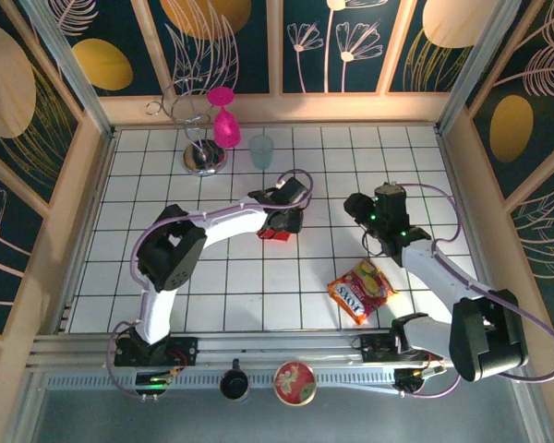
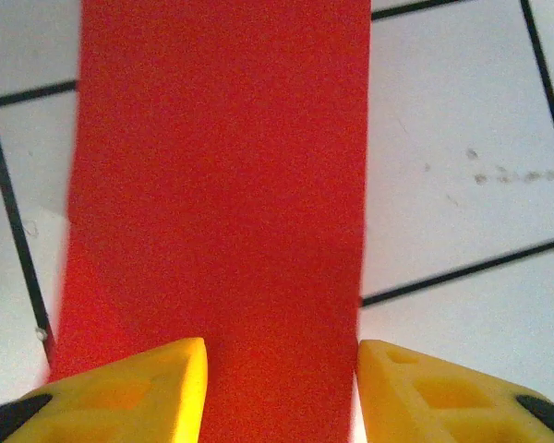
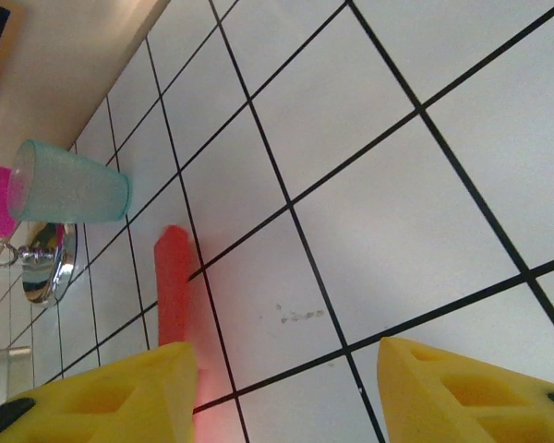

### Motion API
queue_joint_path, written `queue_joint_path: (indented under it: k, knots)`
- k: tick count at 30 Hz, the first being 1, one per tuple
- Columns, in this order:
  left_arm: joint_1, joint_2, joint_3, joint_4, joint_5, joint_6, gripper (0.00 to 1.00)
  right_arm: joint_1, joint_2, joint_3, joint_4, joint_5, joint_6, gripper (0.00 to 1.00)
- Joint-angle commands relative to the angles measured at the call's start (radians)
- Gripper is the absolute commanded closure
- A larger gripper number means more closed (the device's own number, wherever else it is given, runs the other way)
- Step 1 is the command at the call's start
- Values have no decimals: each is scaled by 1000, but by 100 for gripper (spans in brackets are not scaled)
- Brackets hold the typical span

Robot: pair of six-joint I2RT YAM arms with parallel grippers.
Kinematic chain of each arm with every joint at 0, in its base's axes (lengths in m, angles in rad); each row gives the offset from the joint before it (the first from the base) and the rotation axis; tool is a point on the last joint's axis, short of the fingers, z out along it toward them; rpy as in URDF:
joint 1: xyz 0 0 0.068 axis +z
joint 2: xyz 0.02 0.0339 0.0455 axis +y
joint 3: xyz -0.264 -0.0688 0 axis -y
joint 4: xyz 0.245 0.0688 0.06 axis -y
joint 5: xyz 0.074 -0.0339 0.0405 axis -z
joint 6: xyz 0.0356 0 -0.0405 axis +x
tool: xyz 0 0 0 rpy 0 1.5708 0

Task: Fold a paper plane with a square sheet of paper (pick it up from the middle)
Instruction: Turn over the paper at the center of the table.

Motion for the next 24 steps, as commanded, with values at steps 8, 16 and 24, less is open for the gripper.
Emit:
queue_joint_path:
  k: [8, 16, 24]
  knots:
    - [127, -345, -402, 389, 174, -207, 33, 153, 135, 83, 58, -98, -53, 45]
    - [233, -495, -641, 519, 150, -281, 16, 260, 338, 153, 222, -197, 34, 56]
    - [293, -500, -713, 587, 189, -311, 1, 298, 585, 340, 192, -282, -5, 67]
